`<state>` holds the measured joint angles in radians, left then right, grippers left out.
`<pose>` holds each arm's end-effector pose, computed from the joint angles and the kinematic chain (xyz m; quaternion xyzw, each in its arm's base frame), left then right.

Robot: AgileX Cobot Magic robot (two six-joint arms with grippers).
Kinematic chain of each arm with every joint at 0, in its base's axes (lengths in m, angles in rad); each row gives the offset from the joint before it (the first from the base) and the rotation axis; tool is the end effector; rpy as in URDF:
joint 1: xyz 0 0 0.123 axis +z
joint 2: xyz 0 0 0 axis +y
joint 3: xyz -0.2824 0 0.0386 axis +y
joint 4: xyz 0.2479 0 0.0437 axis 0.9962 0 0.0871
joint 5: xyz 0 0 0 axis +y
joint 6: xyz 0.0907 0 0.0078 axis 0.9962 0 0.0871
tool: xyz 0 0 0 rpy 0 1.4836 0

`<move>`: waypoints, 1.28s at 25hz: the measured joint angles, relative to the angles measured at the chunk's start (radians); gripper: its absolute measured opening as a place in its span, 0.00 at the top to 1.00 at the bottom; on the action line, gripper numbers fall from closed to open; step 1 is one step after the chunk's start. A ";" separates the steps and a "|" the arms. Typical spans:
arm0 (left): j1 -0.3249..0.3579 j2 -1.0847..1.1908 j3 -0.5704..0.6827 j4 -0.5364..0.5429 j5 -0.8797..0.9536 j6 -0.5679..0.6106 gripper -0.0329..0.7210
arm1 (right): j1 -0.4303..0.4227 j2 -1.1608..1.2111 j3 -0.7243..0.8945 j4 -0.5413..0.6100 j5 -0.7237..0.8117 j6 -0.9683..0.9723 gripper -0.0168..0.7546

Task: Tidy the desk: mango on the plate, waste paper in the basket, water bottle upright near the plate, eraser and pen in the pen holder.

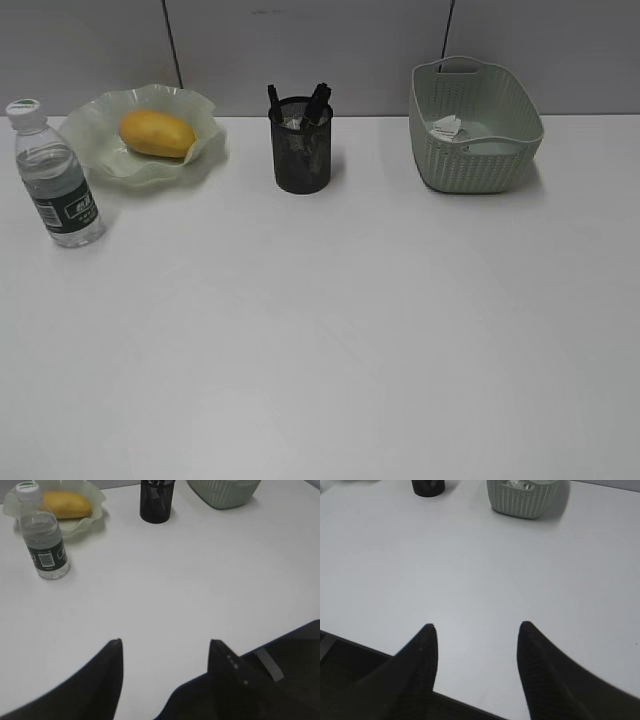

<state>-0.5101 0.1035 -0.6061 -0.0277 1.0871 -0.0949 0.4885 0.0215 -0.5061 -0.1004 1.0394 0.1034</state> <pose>-0.0018 -0.0016 0.3048 0.1778 0.8407 -0.1655 0.4840 0.0024 -0.0077 0.2810 -0.1618 0.8351 0.1047 0.5153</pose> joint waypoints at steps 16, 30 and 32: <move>0.000 0.000 0.079 -0.061 -0.016 0.128 0.37 | 0.000 0.000 0.000 0.000 0.000 0.000 0.44; 0.219 -0.001 0.079 -0.064 -0.019 0.129 0.41 | -0.187 0.000 0.000 0.001 0.000 -0.001 0.44; 0.284 -0.001 0.079 -0.064 -0.019 0.129 0.42 | -0.271 0.000 0.000 0.001 0.000 -0.001 0.44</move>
<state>-0.2261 0.1023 -0.5274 -0.0915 1.0677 0.0339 0.2177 0.0215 -0.5061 -0.0996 1.0395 0.1023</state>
